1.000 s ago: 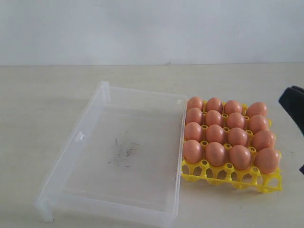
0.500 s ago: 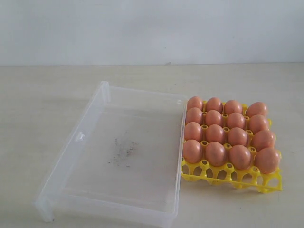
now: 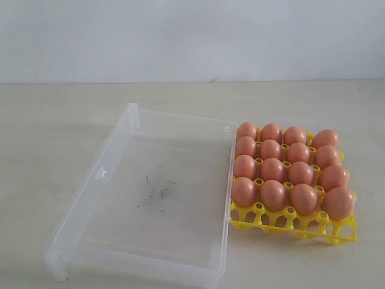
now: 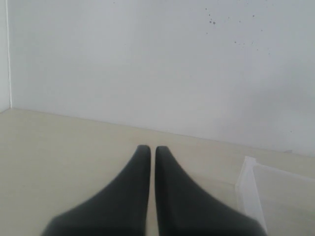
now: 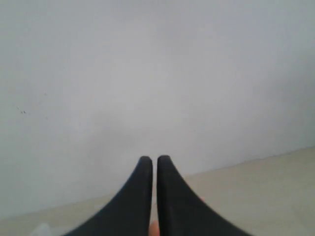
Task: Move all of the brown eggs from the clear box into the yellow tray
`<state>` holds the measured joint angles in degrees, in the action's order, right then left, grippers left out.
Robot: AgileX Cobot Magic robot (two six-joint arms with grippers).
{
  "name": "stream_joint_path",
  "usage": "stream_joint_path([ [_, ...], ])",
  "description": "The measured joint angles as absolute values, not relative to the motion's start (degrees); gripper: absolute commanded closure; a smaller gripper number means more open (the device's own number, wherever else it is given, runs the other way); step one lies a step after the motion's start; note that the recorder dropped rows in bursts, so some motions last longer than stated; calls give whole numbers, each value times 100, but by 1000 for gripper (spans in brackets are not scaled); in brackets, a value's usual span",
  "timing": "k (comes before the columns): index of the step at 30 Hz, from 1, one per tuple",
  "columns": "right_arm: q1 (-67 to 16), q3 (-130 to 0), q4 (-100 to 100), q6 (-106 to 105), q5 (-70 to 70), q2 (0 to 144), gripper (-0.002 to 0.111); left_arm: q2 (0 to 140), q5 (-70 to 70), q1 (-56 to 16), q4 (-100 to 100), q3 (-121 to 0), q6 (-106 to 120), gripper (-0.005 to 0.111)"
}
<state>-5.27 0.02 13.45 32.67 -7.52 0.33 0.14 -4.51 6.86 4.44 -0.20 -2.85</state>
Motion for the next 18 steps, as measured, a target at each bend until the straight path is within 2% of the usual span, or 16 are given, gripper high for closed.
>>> stream_joint_path([
  [5,-527,2,1494,4241,-2296,20,107,14,-451,686,444,-20,-285,103],
  [8,-527,2,1441,3912,-2697,20,107,14,-451,686,444,-20,-285,103],
  [13,-527,2,-42,1058,-1106,20,107,14,-451,686,444,-20,-285,103],
  [18,-527,2,104,400,149,20,107,14,-451,686,444,-20,-285,103],
])
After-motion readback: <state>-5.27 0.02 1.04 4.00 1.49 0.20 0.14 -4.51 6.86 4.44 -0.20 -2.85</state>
